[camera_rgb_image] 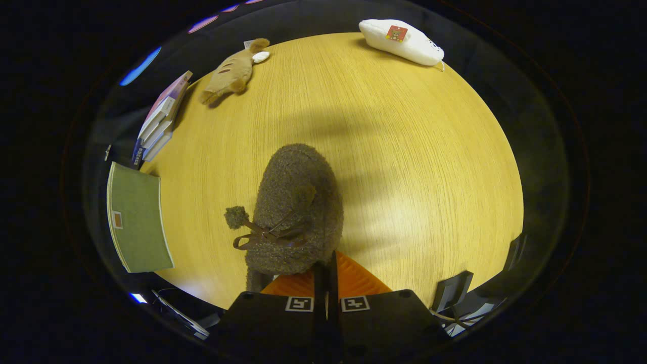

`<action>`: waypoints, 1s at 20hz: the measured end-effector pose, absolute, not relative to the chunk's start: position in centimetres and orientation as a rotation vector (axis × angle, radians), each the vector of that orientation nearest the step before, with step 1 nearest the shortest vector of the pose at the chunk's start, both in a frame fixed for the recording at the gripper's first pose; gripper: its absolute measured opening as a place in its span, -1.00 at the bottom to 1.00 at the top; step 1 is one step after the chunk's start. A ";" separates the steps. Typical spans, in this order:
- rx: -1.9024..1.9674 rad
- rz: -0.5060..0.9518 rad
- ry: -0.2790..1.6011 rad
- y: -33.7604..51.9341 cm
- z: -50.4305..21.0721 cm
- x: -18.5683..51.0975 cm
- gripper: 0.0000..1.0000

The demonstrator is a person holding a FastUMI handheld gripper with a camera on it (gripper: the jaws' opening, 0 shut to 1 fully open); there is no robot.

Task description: Open the storage box then place both shoes into the box .Put the left shoe in first, then the right shoe, with the right side of both shoes facing outward in a uniform manner.

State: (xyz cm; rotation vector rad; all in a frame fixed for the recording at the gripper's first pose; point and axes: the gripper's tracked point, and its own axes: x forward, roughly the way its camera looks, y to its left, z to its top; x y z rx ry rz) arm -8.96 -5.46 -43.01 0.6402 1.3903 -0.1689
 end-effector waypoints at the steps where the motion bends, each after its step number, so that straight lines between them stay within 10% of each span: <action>1: 0.653 -0.162 1.376 -5.3 -42.2 -8.6 -0.90; 20: 0.762 0.263 1.109 17.9 -17.9 6.4 -0.90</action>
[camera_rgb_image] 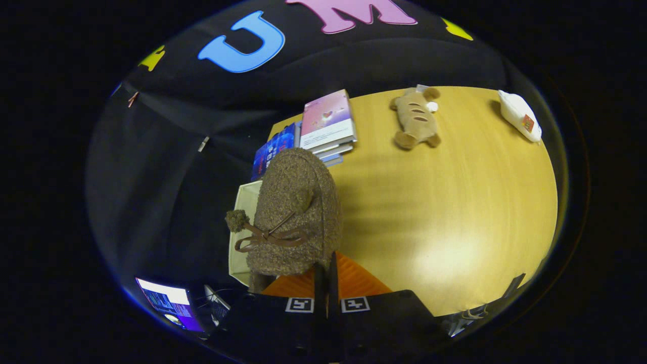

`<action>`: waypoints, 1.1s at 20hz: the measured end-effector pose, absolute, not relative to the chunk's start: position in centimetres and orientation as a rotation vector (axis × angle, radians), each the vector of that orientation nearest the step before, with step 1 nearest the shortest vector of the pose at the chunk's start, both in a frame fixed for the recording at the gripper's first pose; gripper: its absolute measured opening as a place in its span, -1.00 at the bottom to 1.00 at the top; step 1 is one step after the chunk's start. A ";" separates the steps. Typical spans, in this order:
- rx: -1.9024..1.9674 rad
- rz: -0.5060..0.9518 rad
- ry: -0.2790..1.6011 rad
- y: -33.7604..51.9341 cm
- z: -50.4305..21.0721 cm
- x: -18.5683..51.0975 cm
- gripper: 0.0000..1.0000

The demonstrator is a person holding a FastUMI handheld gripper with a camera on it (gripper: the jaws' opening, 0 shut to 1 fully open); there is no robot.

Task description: Open the storage box then place both shoes into the box .Put the left shoe in first, then the right shoe, with the right side of both shoes facing outward in a uniform manner.

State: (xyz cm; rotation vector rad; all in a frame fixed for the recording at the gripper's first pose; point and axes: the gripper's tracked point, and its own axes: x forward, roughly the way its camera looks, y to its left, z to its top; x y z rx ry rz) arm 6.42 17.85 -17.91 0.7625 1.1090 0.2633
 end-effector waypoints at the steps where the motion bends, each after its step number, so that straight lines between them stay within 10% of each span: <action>1: 0.758 0.288 1.107 19.5 -17.2 7.0 -0.90; 22: 0.566 0.120 1.305 31.3 -22.8 10.1 -0.86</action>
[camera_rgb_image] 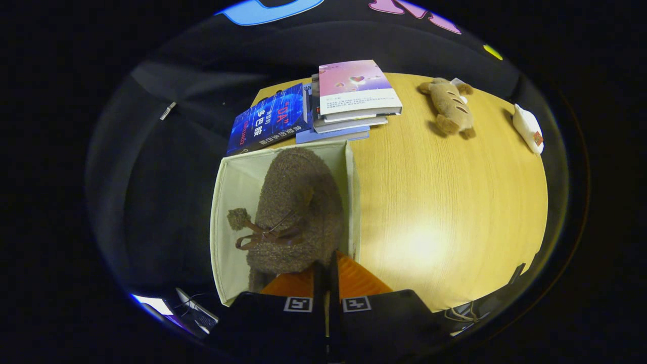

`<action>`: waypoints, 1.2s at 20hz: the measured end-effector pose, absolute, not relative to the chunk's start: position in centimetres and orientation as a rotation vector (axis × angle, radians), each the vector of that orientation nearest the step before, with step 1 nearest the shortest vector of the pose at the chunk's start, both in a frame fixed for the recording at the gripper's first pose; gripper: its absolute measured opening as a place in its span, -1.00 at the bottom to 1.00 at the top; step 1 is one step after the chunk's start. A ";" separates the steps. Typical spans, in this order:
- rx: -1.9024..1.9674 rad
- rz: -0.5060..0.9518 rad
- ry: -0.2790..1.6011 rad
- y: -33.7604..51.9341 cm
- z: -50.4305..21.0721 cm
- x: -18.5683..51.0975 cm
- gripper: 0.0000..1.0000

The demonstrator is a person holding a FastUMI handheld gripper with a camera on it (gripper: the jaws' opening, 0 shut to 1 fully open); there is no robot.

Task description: Open the storage box then place both shoes into the box .Put the left shoe in first, then the right shoe, with the right side of both shoes facing outward in a uniform manner.

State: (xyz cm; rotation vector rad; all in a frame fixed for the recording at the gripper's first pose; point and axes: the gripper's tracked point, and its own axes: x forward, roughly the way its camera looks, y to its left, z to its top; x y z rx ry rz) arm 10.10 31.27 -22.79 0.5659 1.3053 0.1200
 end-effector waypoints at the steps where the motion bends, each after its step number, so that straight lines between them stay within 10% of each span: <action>1: 0.593 0.143 1.302 32.0 -22.2 10.2 -0.76; 6: 0.568 0.186 1.269 32.4 -20.8 10.6 0.68; 8: 0.574 0.187 1.256 32.3 -20.4 10.8 0.93; 24: 0.430 0.117 0.873 19.7 -16.2 9.0 0.98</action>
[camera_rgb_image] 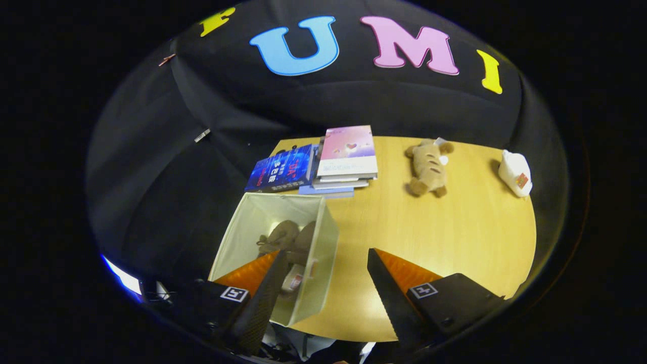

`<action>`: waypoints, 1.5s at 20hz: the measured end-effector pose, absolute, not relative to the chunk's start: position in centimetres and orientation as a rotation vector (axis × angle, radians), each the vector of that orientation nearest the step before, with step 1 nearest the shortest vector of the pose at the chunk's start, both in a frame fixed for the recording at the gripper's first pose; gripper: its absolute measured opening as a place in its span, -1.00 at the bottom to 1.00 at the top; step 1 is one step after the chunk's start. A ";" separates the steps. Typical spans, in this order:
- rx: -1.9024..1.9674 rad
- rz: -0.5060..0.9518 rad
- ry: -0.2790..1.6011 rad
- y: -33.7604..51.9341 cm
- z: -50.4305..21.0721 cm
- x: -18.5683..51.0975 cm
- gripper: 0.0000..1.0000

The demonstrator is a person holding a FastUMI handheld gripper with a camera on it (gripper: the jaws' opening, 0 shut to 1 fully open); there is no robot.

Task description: Open the storage box then place both shoes into the box .Put the left shoe in first, then the right shoe, with the right side of both shoes facing outward in a uniform manner.

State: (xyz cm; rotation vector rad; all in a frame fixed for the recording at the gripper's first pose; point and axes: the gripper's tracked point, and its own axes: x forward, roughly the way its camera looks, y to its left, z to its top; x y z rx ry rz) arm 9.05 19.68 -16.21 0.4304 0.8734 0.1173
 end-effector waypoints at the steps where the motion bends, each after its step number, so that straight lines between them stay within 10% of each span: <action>1: 0.419 0.101 0.845 18.3 -15.9 8.9 0.98; 30: 0.093 0.021 0.180 -2.0 -3.5 -0.2 0.96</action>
